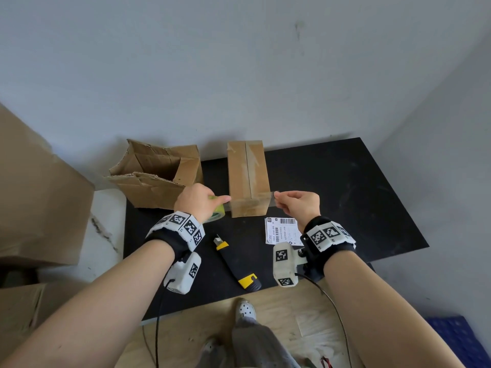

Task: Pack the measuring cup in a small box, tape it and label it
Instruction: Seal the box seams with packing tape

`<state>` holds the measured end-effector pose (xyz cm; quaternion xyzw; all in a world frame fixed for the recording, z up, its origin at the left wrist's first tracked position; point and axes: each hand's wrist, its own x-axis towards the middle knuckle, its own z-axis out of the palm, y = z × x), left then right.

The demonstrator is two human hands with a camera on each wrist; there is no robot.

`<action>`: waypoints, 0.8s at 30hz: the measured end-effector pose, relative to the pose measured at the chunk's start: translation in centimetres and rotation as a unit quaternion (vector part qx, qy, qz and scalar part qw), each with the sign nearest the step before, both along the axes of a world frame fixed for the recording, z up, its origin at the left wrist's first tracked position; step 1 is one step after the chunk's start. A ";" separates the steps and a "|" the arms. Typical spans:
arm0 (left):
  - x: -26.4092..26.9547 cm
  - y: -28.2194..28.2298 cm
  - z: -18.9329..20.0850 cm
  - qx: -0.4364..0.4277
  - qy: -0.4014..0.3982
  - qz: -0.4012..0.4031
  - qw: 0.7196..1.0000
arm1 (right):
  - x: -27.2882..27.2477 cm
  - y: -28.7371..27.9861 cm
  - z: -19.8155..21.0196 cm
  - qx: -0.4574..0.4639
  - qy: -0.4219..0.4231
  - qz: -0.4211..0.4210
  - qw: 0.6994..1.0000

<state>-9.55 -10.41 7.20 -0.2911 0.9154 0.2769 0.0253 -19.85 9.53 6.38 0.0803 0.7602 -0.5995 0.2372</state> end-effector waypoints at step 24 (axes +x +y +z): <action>-1.7 -0.8 -1.2 -0.007 -0.053 -0.012 0.998 | -2.2 -1.1 -1.7 0.102 -0.036 0.046 0.993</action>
